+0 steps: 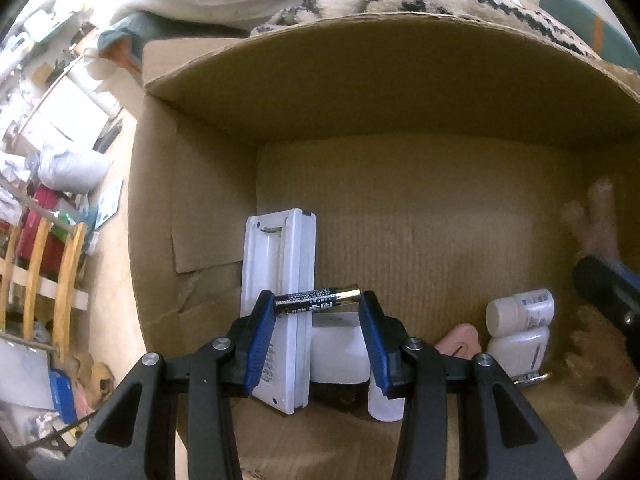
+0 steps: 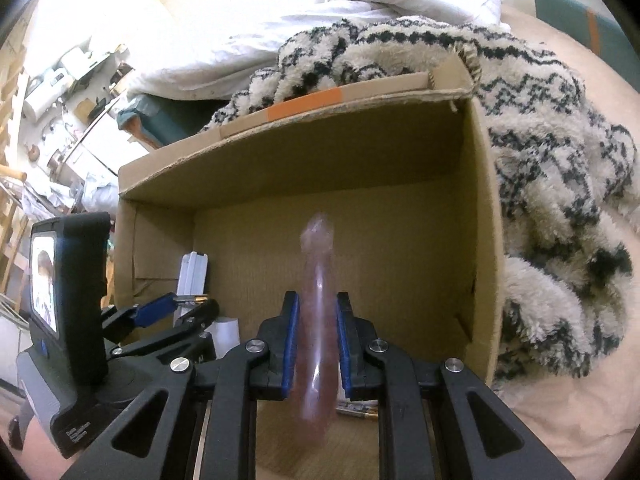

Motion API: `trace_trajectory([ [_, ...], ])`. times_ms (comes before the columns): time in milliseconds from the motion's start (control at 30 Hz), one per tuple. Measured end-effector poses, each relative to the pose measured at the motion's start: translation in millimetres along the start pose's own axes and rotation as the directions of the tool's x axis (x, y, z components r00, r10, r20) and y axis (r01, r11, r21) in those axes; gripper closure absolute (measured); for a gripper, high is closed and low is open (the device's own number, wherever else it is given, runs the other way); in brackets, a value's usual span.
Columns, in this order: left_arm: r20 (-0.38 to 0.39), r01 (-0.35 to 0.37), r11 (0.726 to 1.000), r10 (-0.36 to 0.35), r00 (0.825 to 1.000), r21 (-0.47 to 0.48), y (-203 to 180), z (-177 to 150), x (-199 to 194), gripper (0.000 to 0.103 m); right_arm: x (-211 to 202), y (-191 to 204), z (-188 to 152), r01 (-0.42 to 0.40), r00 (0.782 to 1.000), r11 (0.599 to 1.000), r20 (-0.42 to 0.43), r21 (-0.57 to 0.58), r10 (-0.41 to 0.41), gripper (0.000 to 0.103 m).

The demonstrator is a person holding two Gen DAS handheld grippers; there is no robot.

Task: Organize rigid objects
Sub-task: 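Carry the battery and pink toy into the box and open both grippers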

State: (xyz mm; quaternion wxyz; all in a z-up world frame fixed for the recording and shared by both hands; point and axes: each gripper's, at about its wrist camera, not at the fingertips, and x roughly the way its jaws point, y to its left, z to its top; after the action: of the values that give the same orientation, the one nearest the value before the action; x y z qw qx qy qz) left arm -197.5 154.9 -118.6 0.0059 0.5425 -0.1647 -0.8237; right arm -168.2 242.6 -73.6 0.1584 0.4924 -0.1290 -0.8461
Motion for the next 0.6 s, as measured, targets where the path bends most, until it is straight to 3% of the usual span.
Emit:
trace_trajectory([
  [200,0.002,-0.008,1.0,0.008,1.0,0.005,2,0,-2,0.063,-7,2,3,-0.026,0.999,1.0,0.029,0.003,0.026,0.085],
  [267,-0.011,0.013,1.0,-0.013,1.0,0.006,3,1,-3,0.055,-10,1,4,-0.033,0.999,0.999,0.035,0.011,0.033,0.085],
  [333,-0.008,0.033,0.999,-0.033,0.999,0.001,7,-1,-7,0.036,-12,0,6,-0.049,0.998,0.999,0.036,0.021,0.048,0.08],
  [433,0.017,0.046,0.999,-0.046,0.999,-0.012,10,-2,-15,0.035,-16,3,7,-0.093,0.995,0.996,0.043,0.019,0.092,0.065],
  [500,0.016,0.051,0.999,-0.051,0.999,-0.017,14,-3,-19,0.035,-21,5,8,-0.108,0.993,0.994,0.057,0.015,0.107,0.027],
  [600,0.013,0.05,0.999,-0.05,0.999,-0.02,20,-6,-26,0.035,-27,6,8,-0.123,0.99,0.992,0.071,0.017,0.121,0.019],
])
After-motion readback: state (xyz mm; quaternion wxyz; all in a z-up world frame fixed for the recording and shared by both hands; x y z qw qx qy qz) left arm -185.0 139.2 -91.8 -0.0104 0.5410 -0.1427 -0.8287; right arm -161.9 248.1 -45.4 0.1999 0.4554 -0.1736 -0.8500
